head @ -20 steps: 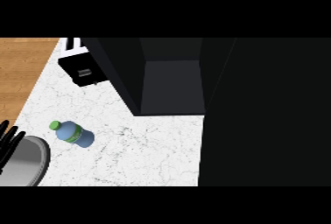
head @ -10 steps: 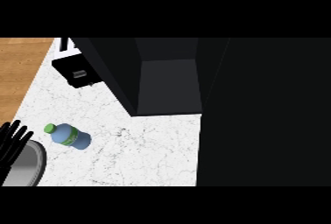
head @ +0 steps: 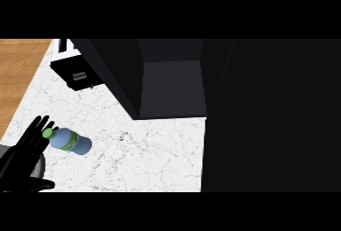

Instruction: Pick up the bottled water, place it into the cabinet and close the cabinet

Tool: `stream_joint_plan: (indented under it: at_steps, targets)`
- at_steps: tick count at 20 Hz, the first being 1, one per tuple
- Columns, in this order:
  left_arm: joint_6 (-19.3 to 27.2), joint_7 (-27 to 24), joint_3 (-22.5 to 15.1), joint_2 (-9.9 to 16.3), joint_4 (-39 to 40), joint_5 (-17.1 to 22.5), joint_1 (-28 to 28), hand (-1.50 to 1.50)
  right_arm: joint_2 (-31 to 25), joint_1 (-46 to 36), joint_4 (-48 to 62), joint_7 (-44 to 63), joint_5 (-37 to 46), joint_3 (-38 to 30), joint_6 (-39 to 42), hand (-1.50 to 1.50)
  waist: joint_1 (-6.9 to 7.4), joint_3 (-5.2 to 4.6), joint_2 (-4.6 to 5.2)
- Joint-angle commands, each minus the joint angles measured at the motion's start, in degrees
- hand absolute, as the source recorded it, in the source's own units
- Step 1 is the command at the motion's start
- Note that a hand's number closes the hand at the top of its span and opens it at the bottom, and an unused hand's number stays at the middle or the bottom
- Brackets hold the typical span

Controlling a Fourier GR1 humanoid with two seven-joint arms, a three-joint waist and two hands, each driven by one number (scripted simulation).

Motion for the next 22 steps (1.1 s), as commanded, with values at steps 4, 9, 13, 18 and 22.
stream_joint_plan:
  at_steps: [4,9,13,18,22]
  targets:
    - [-2.96,-6.95,2.57,4.31,19.49,-2.58,-8.02,-1.50,-0.54,1.48,-1.85,-0.06,-0.52,0.29,0.32,-1.50,-0.13,-1.47,0.68]
    - [-4.68,-13.88,1.85,6.06,29.50,-6.92,-12.77,-1.50,-0.25,-1.11,1.80,-1.86,1.00,-0.68,0.17,-1.50,0.17,-1.45,0.76]
    - [-4.80,-19.84,0.49,6.78,37.96,-10.88,-15.34,-1.50,0.54,2.44,1.61,-3.94,2.25,1.67,-0.16,-1.50,0.16,-1.42,0.63]
    - [-6.60,-23.73,0.25,6.99,46.29,-11.29,-19.31,-1.50,0.45,-1.11,3.49,-2.75,1.92,0.90,-0.44,-1.50,0.36,-1.45,0.76]
    - [-7.94,-24.01,0.76,6.65,50.47,-10.37,-21.49,-1.50,0.19,-1.34,4.40,-2.91,1.70,0.60,-0.34,-1.50,0.10,-1.49,0.83]
